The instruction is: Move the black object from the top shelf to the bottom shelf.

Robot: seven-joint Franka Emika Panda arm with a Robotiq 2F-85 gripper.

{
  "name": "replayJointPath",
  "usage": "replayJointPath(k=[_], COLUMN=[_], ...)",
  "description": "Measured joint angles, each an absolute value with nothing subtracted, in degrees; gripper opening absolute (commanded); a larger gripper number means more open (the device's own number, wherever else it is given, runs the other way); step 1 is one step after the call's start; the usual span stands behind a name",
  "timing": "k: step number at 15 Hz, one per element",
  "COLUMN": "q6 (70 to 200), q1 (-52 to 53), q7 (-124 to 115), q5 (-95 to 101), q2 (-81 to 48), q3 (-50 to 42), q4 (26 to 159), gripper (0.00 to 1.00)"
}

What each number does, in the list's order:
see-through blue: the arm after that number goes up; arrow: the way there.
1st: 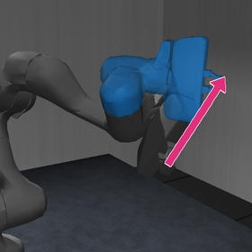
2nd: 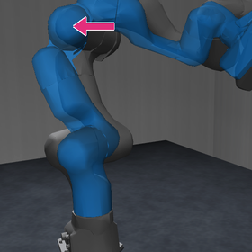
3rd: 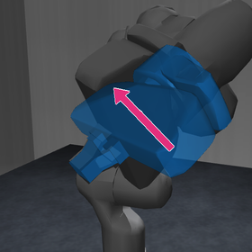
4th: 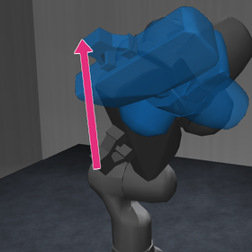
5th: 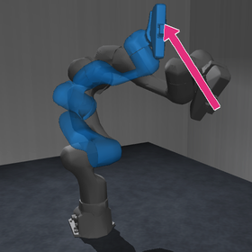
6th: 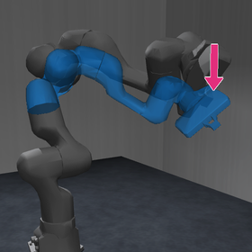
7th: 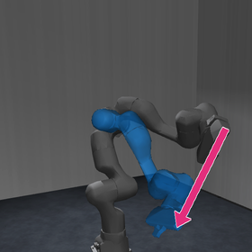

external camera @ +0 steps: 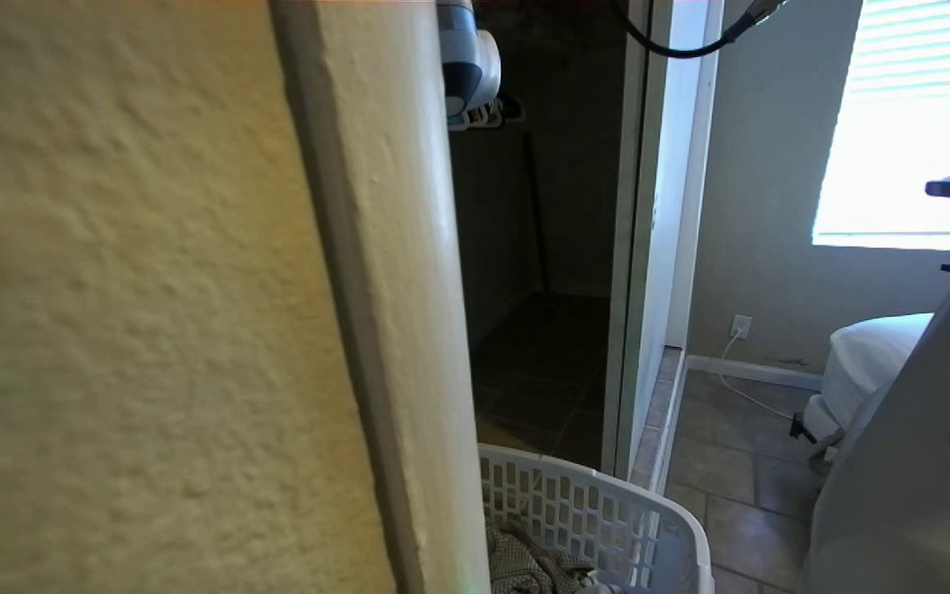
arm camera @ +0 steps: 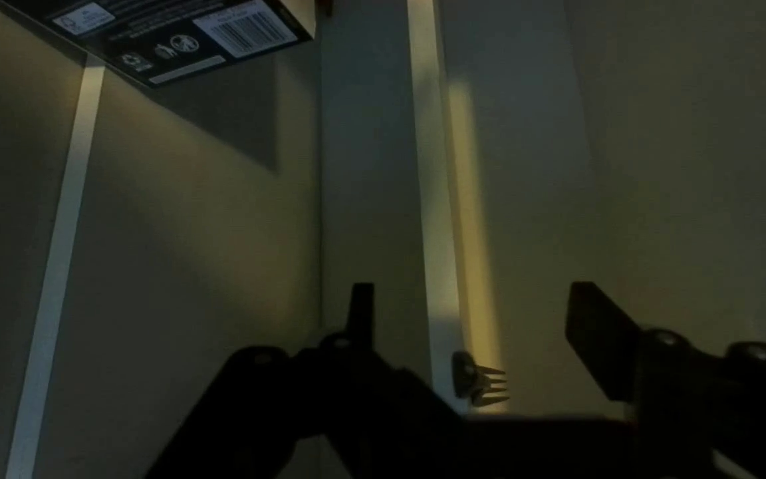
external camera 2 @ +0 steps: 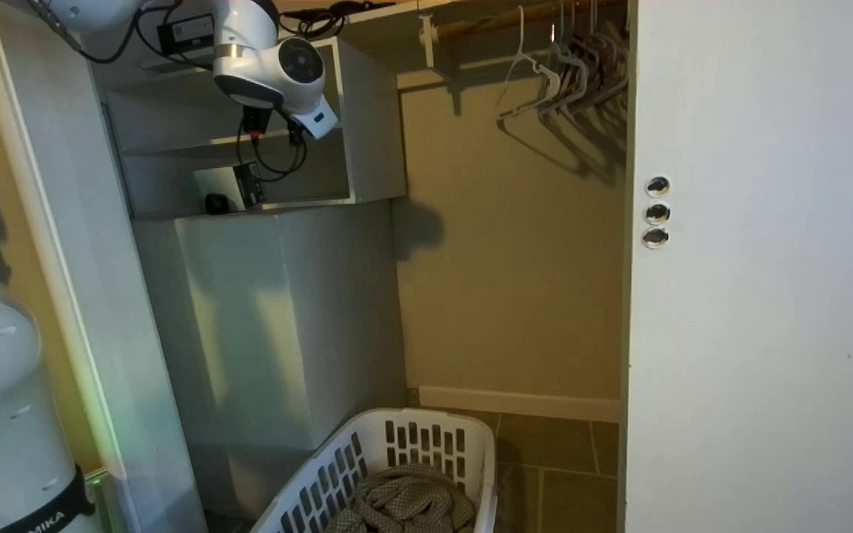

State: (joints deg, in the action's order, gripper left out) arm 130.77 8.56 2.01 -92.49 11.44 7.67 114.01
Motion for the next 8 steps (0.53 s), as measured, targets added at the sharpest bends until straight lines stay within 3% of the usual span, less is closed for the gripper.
replayJointPath(k=[1, 2, 3, 5, 7, 8], q6=[131.11, 131.41, 131.78, 132.54, 132.95, 133.05], q1=[8.52, 8.46, 8.40, 8.28, 8.11, 8.06], q7=[2.01, 2.01, 2.01, 2.01, 2.01, 1.98], q5=[-92.88, -93.40, -93.82, -94.40, -94.54, -94.59], q2=[11.34, 11.32, 11.32, 11.32, 11.32, 11.32], q3=[7.68, 7.68, 7.68, 7.66, 7.62, 7.61], q4=[114.02, 114.01, 114.01, 114.01, 114.01, 114.01], gripper=[0.79, 0.67, 0.44, 0.37, 0.21, 0.34])
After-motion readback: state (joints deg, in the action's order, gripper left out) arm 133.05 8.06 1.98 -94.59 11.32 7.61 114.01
